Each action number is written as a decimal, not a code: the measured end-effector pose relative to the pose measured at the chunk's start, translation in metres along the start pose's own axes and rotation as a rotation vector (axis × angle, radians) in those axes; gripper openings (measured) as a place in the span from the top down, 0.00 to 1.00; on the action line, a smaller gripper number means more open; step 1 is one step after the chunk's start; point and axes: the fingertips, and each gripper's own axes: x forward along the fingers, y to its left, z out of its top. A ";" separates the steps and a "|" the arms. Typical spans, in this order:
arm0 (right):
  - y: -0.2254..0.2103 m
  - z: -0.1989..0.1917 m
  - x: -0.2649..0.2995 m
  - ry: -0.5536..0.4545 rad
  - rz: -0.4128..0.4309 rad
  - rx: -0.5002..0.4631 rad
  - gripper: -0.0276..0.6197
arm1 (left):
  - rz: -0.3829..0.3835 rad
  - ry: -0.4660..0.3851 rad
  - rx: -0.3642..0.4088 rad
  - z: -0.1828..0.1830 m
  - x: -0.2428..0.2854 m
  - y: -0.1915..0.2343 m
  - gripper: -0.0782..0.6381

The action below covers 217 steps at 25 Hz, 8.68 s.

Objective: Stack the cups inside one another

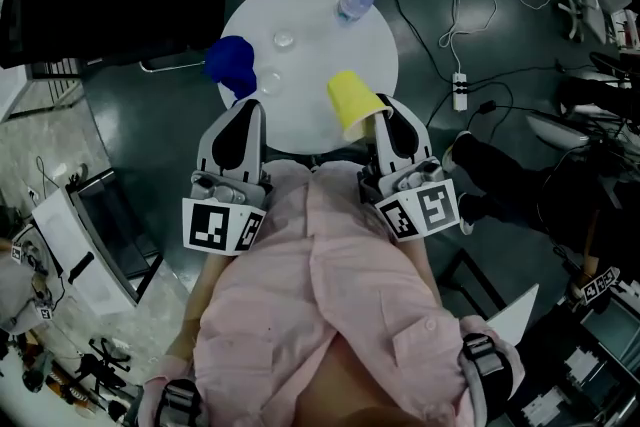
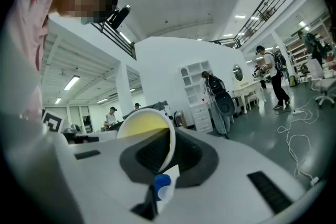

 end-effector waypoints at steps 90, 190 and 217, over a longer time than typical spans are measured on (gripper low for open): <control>0.019 -0.054 0.101 0.254 0.178 -0.099 0.91 | 0.186 0.000 -0.086 -0.003 -0.053 0.029 0.87; 0.009 -0.287 0.151 0.874 0.293 -0.284 0.91 | 0.225 -0.032 -0.119 0.001 -0.056 0.044 0.87; 0.027 -0.297 0.144 0.881 0.430 -0.540 0.90 | 0.210 -0.017 -0.108 -0.001 -0.052 0.043 0.87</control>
